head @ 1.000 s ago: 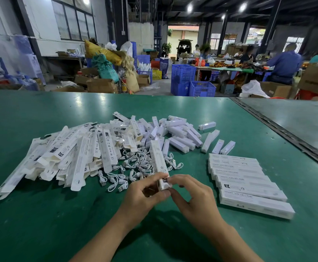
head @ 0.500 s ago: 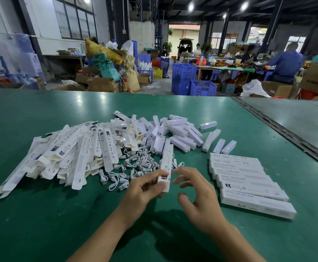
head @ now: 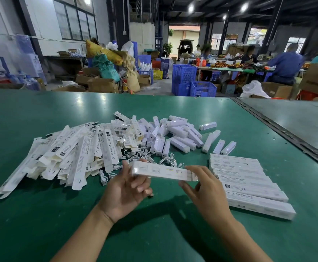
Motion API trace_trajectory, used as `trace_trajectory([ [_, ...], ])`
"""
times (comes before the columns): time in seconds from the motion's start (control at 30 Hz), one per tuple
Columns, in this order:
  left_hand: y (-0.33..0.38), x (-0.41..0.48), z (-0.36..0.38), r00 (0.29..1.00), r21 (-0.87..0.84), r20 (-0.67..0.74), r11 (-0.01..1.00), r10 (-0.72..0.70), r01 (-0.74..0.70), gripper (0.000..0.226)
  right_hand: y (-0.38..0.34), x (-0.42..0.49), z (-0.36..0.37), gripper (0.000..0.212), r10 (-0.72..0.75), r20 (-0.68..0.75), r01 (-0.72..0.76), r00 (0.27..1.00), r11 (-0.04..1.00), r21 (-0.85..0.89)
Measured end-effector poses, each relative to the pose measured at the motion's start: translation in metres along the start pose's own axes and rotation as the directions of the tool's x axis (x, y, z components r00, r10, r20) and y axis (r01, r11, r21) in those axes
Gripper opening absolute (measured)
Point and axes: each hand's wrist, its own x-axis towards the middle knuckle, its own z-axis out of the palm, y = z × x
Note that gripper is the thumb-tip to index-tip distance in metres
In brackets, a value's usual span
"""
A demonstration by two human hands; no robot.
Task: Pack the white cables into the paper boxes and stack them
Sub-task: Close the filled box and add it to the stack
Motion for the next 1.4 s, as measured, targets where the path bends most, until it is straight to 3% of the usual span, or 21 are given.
trace_trajectory([
  [0.07, -0.002, 0.001, -0.001, 0.999, 0.069, -0.033, 0.998, -0.002, 0.005, 0.082, -0.002, -0.001, 0.002, 0.039, 0.014, 0.045, -0.018, 0.999, 0.996, 0.085],
  [0.13, -0.006, 0.001, 0.000, 0.996, 0.233, -0.092, 0.972, 0.002, 0.020, 0.087, -0.006, -0.003, 0.005, 0.039, 0.021, 0.082, -0.033, 0.996, 0.988, 0.152],
  [0.17, -0.010, 0.001, 0.002, 0.992, 0.382, -0.125, 0.923, 0.015, 0.034, 0.072, -0.008, -0.005, 0.007, 0.039, 0.013, 0.099, -0.030, 0.995, 0.984, 0.173],
  [0.23, -0.019, 0.001, 0.008, 0.982, 0.733, -0.173, 0.676, 0.079, 0.075, 0.031, -0.013, -0.009, 0.012, 0.037, -0.004, 0.140, -0.024, 0.990, 0.980, 0.199],
  [0.27, -0.024, 0.002, 0.008, 0.978, 0.826, -0.172, 0.558, 0.115, 0.080, 0.019, -0.014, -0.010, 0.015, 0.035, -0.009, 0.158, -0.024, 0.987, 0.978, 0.209],
  [0.33, -0.031, 0.006, 0.008, 0.961, 0.869, -0.202, 0.487, 0.187, 0.088, 0.015, -0.017, -0.009, 0.018, 0.032, 0.008, 0.180, -0.050, 0.984, 0.971, 0.232],
  [0.43, -0.031, 0.010, 0.005, 0.930, 0.833, -0.244, 0.550, 0.275, 0.056, 0.014, -0.019, -0.007, 0.019, 0.048, 0.049, 0.166, -0.089, 0.985, 0.966, 0.243],
  [0.5, -0.027, 0.015, -0.001, 0.898, 0.724, -0.311, 0.690, 0.310, 0.012, 0.018, -0.020, -0.007, 0.025, 0.054, 0.052, 0.084, -0.070, 0.995, 0.969, 0.237],
  [0.57, -0.026, 0.022, -0.006, 0.822, 0.609, -0.426, 0.792, 0.377, -0.048, 0.024, -0.021, -0.002, 0.034, 0.042, 0.108, -0.039, -0.093, 0.993, 0.956, 0.279],
  [0.63, -0.025, 0.028, -0.011, 0.699, 0.634, -0.514, 0.769, 0.497, -0.081, 0.017, -0.017, 0.015, 0.042, 0.031, 0.190, -0.097, -0.159, 0.977, 0.952, 0.262],
  [0.7, -0.024, 0.030, -0.016, 0.602, 0.721, -0.520, 0.690, 0.607, -0.073, 0.007, -0.008, 0.039, 0.049, 0.030, 0.214, 0.006, -0.212, 0.977, 0.967, 0.140],
  [0.8, -0.022, 0.028, -0.024, 0.534, 0.738, -0.546, 0.673, 0.646, -0.059, 0.014, 0.006, 0.077, 0.063, 0.041, 0.183, 0.232, -0.169, 0.955, 0.982, -0.078],
  [1.03, -0.017, 0.032, -0.021, 0.547, 0.674, -0.560, 0.726, 0.622, -0.136, 0.017, 0.023, 0.123, 0.088, 0.065, 0.219, 0.540, 0.086, 0.812, 0.871, -0.483],
  [1.23, -0.016, 0.031, -0.017, 0.566, 0.653, -0.578, 0.750, 0.587, -0.111, 0.021, 0.018, 0.126, 0.094, 0.055, 0.191, 0.438, 0.063, 0.879, 0.862, -0.503],
  [1.4, -0.017, 0.031, -0.016, 0.577, 0.669, -0.566, 0.737, 0.589, -0.096, 0.022, 0.021, 0.127, 0.084, 0.028, 0.204, 0.314, -0.026, 0.927, 0.872, -0.488],
])
